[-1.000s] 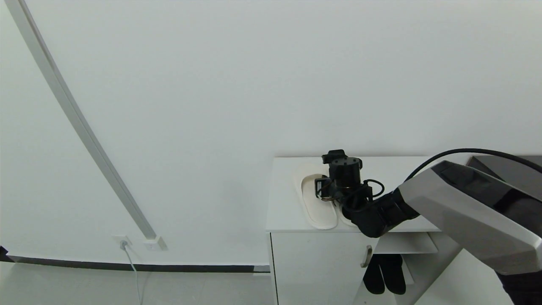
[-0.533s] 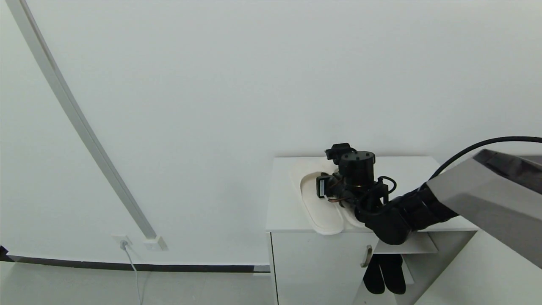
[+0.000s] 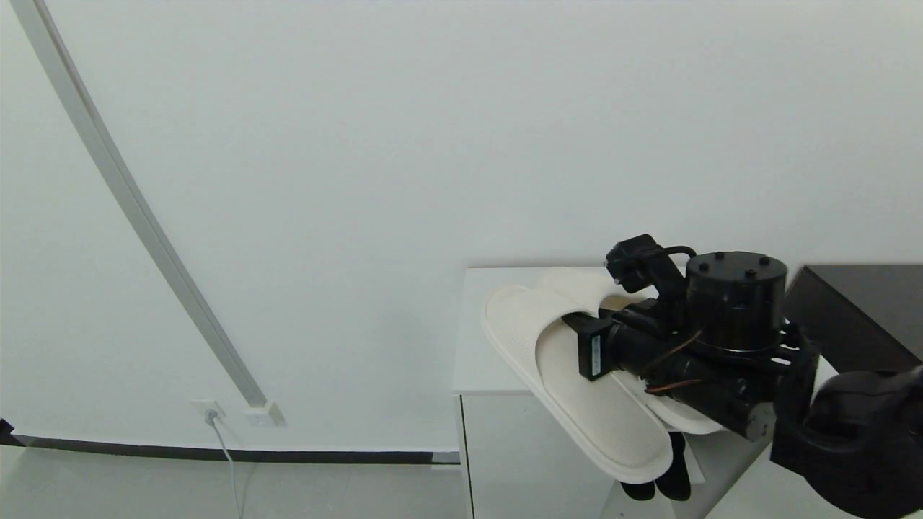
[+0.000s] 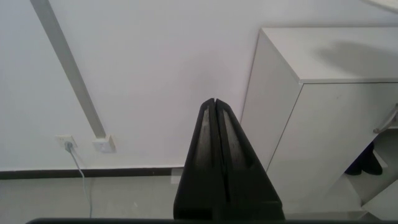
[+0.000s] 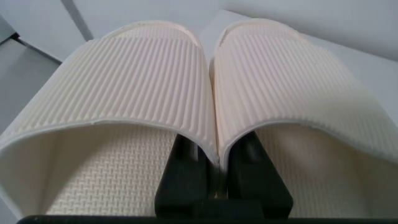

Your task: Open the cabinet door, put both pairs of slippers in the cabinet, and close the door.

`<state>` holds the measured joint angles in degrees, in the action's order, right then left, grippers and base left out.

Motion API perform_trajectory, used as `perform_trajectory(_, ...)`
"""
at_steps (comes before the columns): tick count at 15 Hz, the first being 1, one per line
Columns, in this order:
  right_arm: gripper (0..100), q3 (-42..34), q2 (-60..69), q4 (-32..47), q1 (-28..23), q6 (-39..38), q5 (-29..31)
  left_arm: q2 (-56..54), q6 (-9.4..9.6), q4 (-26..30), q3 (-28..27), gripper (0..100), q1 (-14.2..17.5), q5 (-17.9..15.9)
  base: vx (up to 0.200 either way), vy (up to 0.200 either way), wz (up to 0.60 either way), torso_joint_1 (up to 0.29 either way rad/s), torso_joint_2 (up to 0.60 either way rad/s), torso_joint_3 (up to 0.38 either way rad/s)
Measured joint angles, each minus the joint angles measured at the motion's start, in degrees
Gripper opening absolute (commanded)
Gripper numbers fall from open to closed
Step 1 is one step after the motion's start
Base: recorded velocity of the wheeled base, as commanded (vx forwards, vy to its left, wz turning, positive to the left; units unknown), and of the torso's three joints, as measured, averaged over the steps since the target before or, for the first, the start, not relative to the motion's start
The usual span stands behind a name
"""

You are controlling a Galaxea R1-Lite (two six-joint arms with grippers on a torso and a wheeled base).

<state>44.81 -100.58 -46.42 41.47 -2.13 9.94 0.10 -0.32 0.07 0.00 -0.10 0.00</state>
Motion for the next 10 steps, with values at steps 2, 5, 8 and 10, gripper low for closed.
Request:
perform_trajectory(2, 0, -2.2, 3.4, 0.1, 0.6, 0.4, -0.3, 0.0, -0.01, 0.0, 0.0, 0, 0.0, 0.0, 0.0, 0.0, 0.0, 0.0, 0.0, 0.0)
perform_trajectory(5, 0, -4.2, 5.7, -0.1, 1.6, 2.4, -1.0, 0.0, 0.0, 0.0, 0.0, 0, 0.0, 0.0, 0.0, 0.0, 0.0, 0.0, 0.0, 0.0)
perform_trajectory(8, 0, -5.7, 6.5, -0.2, 2.0, 2.6, -1.1, 0.0, 0.74, 0.0, 0.0, 0, 0.0, -0.4, 0.0, 0.0, 0.0, 0.0, 0.0, 0.0)
perform_trajectory(10, 0, -6.1, 6.8, -0.2, 2.1, 2.6, -1.2, 0.0, 0.41, 0.0, 0.0, 0, 0.0, -0.3, -0.1, 0.0, 0.0, 0.001, 0.0, 0.001)
